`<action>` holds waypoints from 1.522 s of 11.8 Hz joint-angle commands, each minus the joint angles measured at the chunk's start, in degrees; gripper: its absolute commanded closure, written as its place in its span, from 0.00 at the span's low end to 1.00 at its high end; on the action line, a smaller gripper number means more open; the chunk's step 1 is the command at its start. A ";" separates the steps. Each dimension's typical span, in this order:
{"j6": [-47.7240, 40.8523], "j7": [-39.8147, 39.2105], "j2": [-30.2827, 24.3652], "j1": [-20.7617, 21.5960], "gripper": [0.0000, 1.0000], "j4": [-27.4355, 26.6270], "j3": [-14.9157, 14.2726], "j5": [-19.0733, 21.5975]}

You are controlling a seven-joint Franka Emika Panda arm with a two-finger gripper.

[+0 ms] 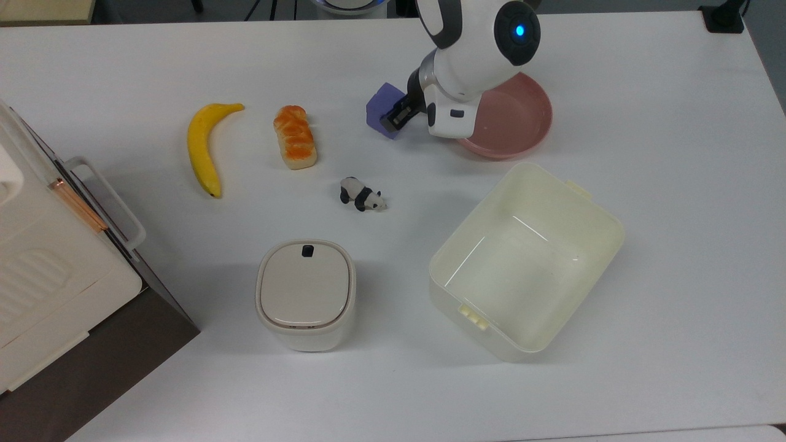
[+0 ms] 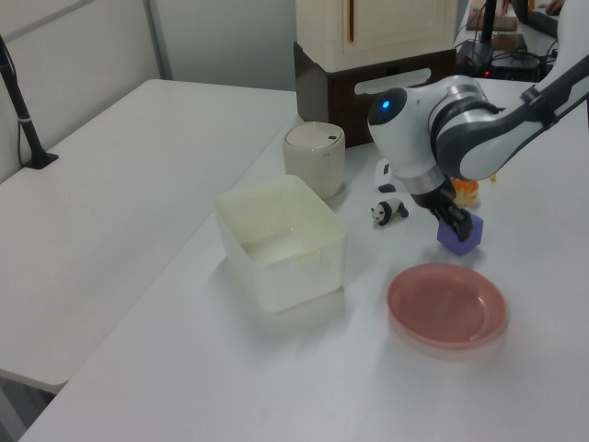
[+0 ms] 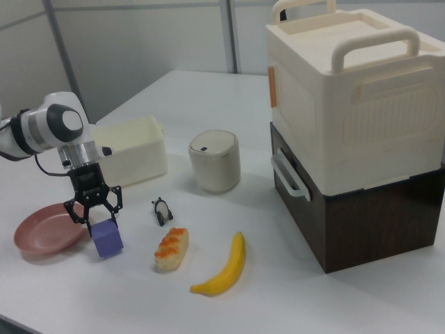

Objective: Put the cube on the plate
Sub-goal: 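Lift the purple cube and carry it toward the pink plate, then lower the purple cube onto the pink plate and open the gripper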

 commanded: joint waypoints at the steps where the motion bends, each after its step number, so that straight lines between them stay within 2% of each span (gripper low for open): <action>1: -5.37 -0.31 -4.68 0.42 0.48 1.97 1.67 0.72; 2: -6.08 0.31 -4.68 0.25 0.48 3.38 4.73 2.73; 5: -4.43 8.81 -4.15 0.69 0.46 4.71 9.23 3.98; 6: -2.85 14.50 -4.07 0.95 0.39 4.27 11.33 5.02; 9: 4.08 24.53 -2.84 2.61 0.38 4.18 12.23 9.50; 10: 5.32 27.10 -2.57 2.71 0.36 4.09 12.23 9.60; 11: 6.21 29.30 -1.79 2.80 0.11 4.18 12.23 9.61; 12: 6.39 30.10 -1.61 2.88 0.01 4.27 12.23 9.61; 18: 4.72 33.00 -3.97 2.63 0.00 5.06 11.97 9.61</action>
